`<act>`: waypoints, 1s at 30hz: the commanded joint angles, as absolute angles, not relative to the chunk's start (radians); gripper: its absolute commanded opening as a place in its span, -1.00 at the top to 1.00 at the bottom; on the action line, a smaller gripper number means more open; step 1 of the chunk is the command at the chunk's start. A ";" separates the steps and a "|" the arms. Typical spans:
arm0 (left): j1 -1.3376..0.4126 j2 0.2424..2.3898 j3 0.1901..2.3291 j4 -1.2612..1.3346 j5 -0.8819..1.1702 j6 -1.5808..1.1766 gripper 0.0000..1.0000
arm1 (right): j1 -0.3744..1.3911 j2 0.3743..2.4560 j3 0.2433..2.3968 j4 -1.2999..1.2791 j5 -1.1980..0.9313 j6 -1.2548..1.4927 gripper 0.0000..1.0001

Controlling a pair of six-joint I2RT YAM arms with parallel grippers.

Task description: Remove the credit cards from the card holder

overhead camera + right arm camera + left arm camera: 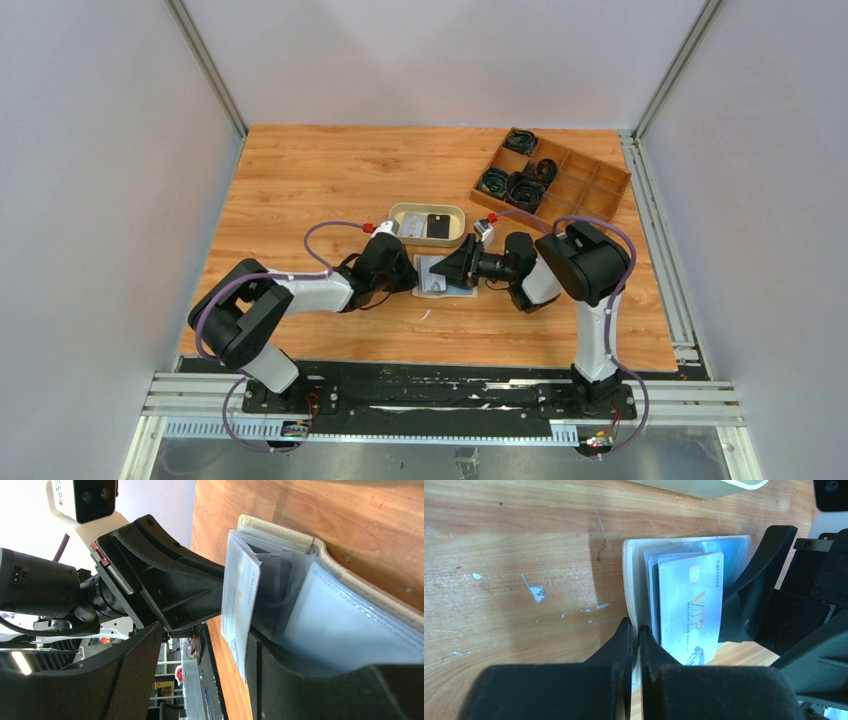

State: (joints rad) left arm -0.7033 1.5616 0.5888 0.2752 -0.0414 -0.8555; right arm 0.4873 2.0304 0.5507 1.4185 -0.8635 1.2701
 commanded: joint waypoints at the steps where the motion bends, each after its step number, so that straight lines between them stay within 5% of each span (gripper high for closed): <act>1: -0.716 1.574 0.571 0.175 -0.048 -0.815 1.00 | 0.463 2.035 0.532 1.517 -0.919 1.289 -0.24; 9: -0.716 1.572 0.574 0.169 -0.051 -0.813 1.00 | 0.412 2.031 0.497 1.530 -0.941 1.280 -0.22; 20: -0.716 1.574 0.582 0.160 -0.051 -0.808 1.00 | 0.391 2.092 0.483 1.531 -0.954 1.254 0.17; 23: -0.716 1.578 0.584 0.160 -0.051 -0.807 1.00 | 0.378 2.104 0.472 1.527 -0.961 1.240 0.41; 27: -0.716 1.579 0.584 0.161 -0.051 -0.807 1.00 | 0.357 2.117 0.454 1.516 -0.976 1.215 0.97; 30: -0.716 1.576 0.584 0.155 -0.053 -0.806 1.00 | 0.332 2.105 0.433 1.488 -0.986 1.175 1.00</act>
